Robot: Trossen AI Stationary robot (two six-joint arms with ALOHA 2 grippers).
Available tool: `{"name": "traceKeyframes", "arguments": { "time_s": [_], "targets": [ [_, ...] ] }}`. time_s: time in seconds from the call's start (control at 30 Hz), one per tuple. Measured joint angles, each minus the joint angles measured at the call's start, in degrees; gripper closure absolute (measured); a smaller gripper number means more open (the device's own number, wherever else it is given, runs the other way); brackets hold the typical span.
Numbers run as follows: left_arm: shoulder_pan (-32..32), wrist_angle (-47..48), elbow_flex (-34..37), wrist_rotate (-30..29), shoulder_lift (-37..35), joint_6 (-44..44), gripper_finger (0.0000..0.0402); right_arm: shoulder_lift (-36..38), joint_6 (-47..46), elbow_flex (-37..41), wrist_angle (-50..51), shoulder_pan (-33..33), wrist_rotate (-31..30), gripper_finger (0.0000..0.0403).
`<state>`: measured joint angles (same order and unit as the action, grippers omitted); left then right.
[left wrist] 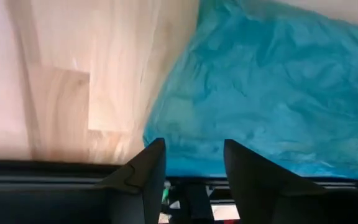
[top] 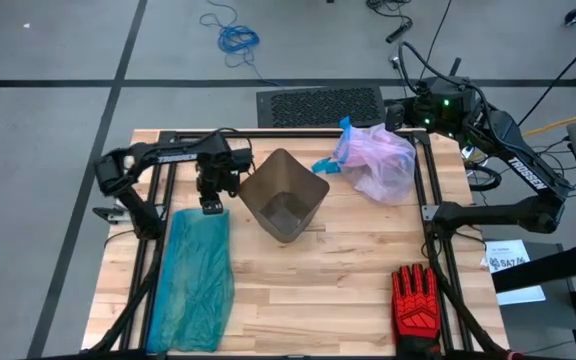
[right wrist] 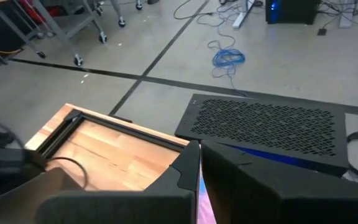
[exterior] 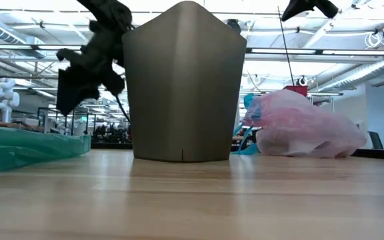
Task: Place trash/remove bag and relplace
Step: Insert a new trash bag into the bin
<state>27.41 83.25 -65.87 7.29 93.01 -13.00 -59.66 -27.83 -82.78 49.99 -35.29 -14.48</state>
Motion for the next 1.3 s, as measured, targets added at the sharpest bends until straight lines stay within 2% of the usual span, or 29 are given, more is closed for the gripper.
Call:
{"name": "traceKeyframes", "arguments": {
  "time_s": [0.33, 0.73, 0.87, 0.97, 1.07, 1.3],
  "targets": [
    [0.01, -8.33, -0.01, -0.24, 8.66, -1.24, 0.0239, 0.00, 0.00, 0.00, -2.20, 1.77, 0.02, 0.0394],
    [-0.33, -6.56, 0.95, 4.92, 14.92, -0.91, 0.0246, 0.00, 0.00, 0.00, -2.17, 1.77, 1.38, 0.0394],
    [-0.67, -9.82, 4.38, 4.08, 15.23, 0.53, 0.0280, 0.00, 0.00, 0.00, -2.18, 1.77, 1.38, 0.0394],
    [-0.69, -11.38, 6.60, 3.75, 15.15, 2.72, 0.0333, 0.00, 0.00, 0.00, -2.18, 1.77, 1.37, 0.0394],
    [-0.80, -10.44, 7.18, 5.95, 14.94, 3.26, 0.0389, 0.00, 0.25, 0.00, -2.20, 1.77, 1.36, 0.0394],
    [-0.79, -5.04, 4.63, 6.83, 7.29, 4.79, 0.0400, 0.00, 1.97, 0.00, -4.86, 1.77, 1.33, 0.0394]
  ]
}}
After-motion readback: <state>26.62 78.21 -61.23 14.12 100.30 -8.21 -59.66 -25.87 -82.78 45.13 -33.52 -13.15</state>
